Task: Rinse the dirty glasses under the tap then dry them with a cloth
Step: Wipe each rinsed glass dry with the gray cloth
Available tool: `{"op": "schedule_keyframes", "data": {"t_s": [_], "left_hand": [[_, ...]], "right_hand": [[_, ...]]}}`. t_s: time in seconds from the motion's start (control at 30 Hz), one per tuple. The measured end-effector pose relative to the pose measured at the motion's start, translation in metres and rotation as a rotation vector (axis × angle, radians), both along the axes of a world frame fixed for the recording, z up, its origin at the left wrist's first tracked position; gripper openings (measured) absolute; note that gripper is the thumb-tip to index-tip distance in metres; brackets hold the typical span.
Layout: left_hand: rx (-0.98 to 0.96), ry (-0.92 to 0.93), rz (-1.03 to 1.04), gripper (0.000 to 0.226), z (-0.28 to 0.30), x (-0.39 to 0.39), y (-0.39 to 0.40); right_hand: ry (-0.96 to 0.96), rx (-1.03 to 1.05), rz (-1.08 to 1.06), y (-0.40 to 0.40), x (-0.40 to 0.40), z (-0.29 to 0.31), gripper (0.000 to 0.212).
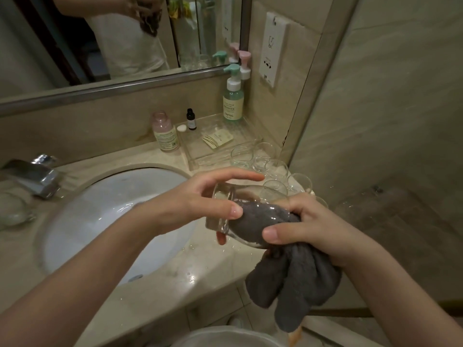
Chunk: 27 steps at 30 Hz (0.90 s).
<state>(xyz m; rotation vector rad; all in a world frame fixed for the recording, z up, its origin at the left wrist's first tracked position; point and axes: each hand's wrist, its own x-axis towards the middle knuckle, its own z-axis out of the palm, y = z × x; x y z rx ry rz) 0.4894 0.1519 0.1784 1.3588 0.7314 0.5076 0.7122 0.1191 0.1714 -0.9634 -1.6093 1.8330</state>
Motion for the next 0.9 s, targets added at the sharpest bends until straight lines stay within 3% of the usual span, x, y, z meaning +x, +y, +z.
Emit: {"op": "schedule_keyframes", "data": {"t_s": [0.07, 0.17, 0.23, 0.33, 0.4, 0.5, 0.57, 0.63, 0.77, 0.83, 0.9], "left_hand": [[0.19, 0.127, -0.048, 0.063, 0.005, -0.001, 0.0], [0.394, 0.237, -0.07, 0.065, 0.009, 0.001, -0.002], [0.309, 0.137, -0.006, 0.062, 0.009, 0.004, -0.005], [0.14, 0.024, 0.077, 0.061, 0.005, 0.009, -0.011], [0.021, -0.024, 0.129, 0.062, 0.002, 0.014, -0.015], [-0.248, -0.091, 0.155, 0.059, -0.002, 0.019, -0.022], [-0.273, -0.086, 0.153, 0.058, -0.004, 0.02, -0.024], [-0.135, -0.033, 0.13, 0.058, -0.002, 0.018, -0.022], [0.483, 0.245, -0.052, 0.072, 0.011, 0.01, -0.018], [0.541, 0.285, -0.093, 0.07, 0.015, 0.007, -0.018], [0.398, 0.24, -0.077, 0.067, 0.017, 0.005, -0.018]], "right_hand": [[0.134, -0.098, -0.016, -0.001, -0.001, -0.006, 0.01], [0.222, -0.182, -0.037, -0.003, 0.001, -0.009, 0.013], [0.232, -0.183, -0.022, -0.002, 0.003, -0.005, 0.015], [0.179, -0.117, 0.097, 0.001, 0.009, 0.002, 0.046], [0.063, -0.083, 0.147, 0.002, 0.013, 0.009, 0.054], [-0.021, -0.017, 0.208, 0.002, 0.016, 0.016, 0.017], [-0.028, 0.023, 0.196, 0.001, 0.015, 0.015, 0.006], [0.01, 0.033, 0.171, 0.0, 0.013, 0.01, 0.009], [0.126, -0.094, 0.137, -0.001, 0.012, 0.003, 0.001], [0.142, -0.114, 0.154, 0.0, 0.011, 0.001, 0.005], [0.125, -0.128, 0.138, 0.002, 0.008, 0.0, 0.013]]}}
